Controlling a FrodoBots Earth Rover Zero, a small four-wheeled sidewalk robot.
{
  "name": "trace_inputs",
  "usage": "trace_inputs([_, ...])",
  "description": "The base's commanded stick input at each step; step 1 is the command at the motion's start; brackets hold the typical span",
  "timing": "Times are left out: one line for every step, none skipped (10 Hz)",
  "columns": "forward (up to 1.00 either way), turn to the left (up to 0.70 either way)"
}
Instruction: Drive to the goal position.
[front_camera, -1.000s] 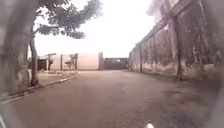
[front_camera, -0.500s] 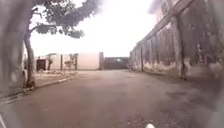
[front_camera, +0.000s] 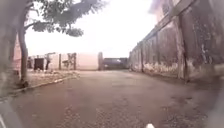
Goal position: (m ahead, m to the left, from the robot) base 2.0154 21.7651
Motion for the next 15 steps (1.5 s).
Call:
trace_inputs([0.45, 0.00])
trace_inputs([0.45, -0.06])
trace_inputs([0.45, -0.27])
trace_inputs([0.45, -0.27])
trace_inputs([0.45, -0.13])
trace_inputs([0.45, 0.00])
trace_inputs([0.45, 0.00])
trace_inputs([0.45, -0.03])
trace_inputs([0.45, -0.08])
trace_inputs([0.45, -0.23])
trace_inputs([0.45, -0.27])
trace_inputs([0.45, -0.08])
trace_inputs([0.45, -0.02])
trace_inputs([0.45, 0.00])
trace_inputs([0.45, 0.00])
